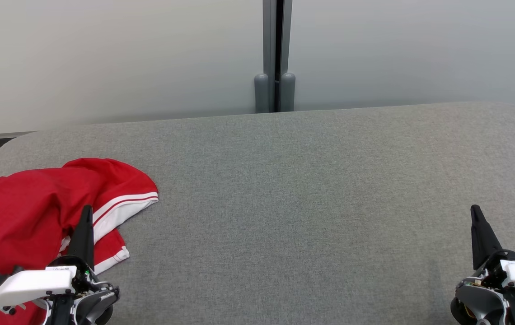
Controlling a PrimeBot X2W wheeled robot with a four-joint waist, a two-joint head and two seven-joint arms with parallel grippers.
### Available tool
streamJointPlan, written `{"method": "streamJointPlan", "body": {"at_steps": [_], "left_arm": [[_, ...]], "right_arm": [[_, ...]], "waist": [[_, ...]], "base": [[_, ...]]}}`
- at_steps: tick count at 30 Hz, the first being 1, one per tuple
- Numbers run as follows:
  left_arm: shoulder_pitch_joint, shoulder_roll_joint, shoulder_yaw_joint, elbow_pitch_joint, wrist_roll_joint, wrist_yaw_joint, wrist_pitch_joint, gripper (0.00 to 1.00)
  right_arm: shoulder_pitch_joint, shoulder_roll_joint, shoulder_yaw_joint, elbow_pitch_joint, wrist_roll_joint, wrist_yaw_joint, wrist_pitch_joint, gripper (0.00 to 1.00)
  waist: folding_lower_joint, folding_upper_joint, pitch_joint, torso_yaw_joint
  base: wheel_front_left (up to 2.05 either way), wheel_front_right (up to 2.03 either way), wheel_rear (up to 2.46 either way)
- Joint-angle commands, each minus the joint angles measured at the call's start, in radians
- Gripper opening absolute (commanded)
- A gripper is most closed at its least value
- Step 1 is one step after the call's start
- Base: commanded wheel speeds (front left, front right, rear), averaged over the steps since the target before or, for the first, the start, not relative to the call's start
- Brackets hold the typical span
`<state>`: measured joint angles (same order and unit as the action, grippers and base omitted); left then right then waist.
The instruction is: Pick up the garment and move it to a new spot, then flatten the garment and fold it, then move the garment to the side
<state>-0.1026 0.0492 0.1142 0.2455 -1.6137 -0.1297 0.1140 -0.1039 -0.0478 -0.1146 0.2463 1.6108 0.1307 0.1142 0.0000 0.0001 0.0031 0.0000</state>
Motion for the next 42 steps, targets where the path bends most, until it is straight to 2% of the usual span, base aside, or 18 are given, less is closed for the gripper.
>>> {"method": "streamJointPlan", "body": {"at_steps": [1, 24, 25, 37, 42], "left_arm": [[-0.012, 0.003, 0.002, -0.002, 0.002, -0.003, 0.002, 0.00], [-0.012, 0.003, 0.002, -0.002, 0.002, -0.003, 0.002, 0.00], [0.000, 0.000, 0.000, 0.000, 0.000, 0.000, 0.000, 1.00], [0.024, -0.006, -0.011, -0.009, 0.016, 0.000, -0.044, 1.00], [0.023, -0.005, -0.003, -0.029, 0.050, 0.000, -0.068, 1.00]], "right_arm": [[-0.010, -0.005, 0.000, -0.003, 0.004, 0.000, 0.002, 0.00], [-0.010, -0.005, 0.000, -0.003, 0.004, 0.000, 0.002, 0.00], [0.000, 0.000, 0.000, 0.000, 0.000, 0.000, 0.000, 1.00], [0.015, 0.005, 0.021, -0.002, -0.045, 0.000, -0.044, 1.00], [0.008, 0.004, 0.019, -0.008, -0.101, 0.000, -0.068, 1.00]], "waist": [[0.0000, -0.0001, 0.000, 0.000], [0.0000, -0.0001, 0.000, 0.000], [0.0000, -0.0001, 0.000, 0.000], [0.0000, -0.0001, 0.002, -0.001], [0.0000, -0.0001, 0.004, -0.002]], "base": [[0.00, 0.00, 0.00], [0.00, 0.00, 0.00], [0.00, 0.00, 0.00], [0.00, 0.00, 0.00], [0.00, 0.00, 0.00]]}}
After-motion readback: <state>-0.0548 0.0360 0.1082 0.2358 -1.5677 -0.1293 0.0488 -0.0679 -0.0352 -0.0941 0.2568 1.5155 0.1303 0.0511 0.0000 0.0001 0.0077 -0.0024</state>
